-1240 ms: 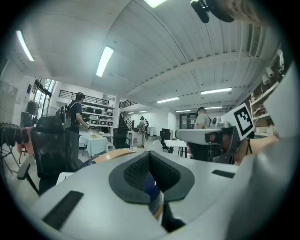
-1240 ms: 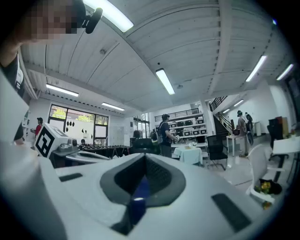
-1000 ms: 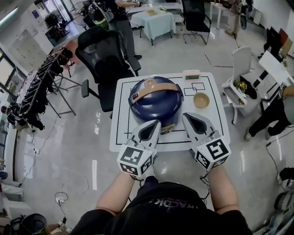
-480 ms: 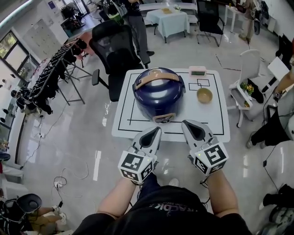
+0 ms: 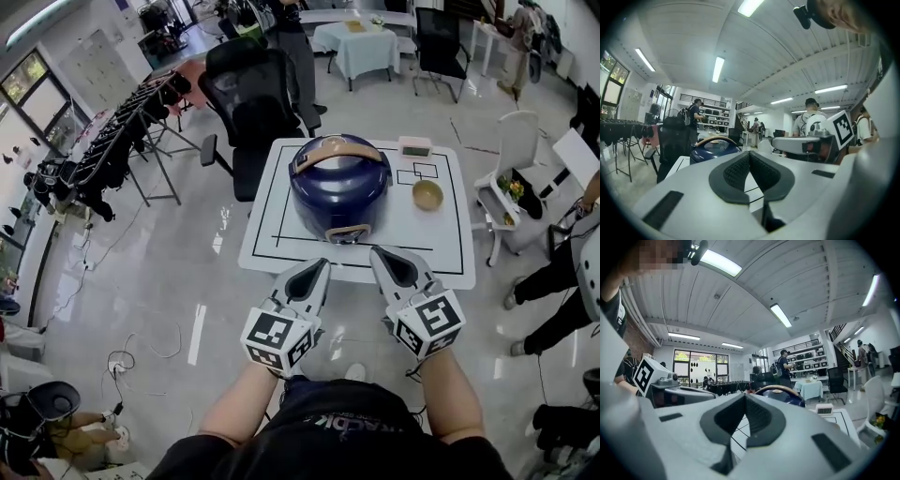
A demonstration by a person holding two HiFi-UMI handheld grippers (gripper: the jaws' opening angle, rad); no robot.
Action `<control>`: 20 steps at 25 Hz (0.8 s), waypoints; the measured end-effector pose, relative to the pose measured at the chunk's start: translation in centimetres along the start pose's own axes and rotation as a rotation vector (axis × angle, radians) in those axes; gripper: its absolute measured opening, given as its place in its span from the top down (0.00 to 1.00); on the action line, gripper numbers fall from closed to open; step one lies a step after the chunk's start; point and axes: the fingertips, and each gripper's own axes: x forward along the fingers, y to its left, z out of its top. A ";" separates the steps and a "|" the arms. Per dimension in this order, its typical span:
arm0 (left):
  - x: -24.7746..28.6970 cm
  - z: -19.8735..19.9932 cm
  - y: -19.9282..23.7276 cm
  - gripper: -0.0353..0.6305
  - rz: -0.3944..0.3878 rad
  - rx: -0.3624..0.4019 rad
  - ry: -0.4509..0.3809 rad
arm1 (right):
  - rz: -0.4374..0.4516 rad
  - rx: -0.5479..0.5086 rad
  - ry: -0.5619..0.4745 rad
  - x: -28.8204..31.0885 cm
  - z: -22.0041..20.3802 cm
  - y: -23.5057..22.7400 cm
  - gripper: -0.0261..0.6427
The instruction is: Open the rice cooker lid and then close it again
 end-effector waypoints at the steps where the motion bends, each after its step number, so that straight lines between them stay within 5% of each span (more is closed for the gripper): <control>1: -0.3 0.0 0.2 0.94 -0.002 0.003 -0.001 | 0.000 0.000 -0.001 0.2 0.0 0.3 0.96; 20: -2.3 1.3 1.3 0.94 -0.026 0.023 -0.011 | -0.021 0.023 -0.014 0.9 0.5 2.4 0.96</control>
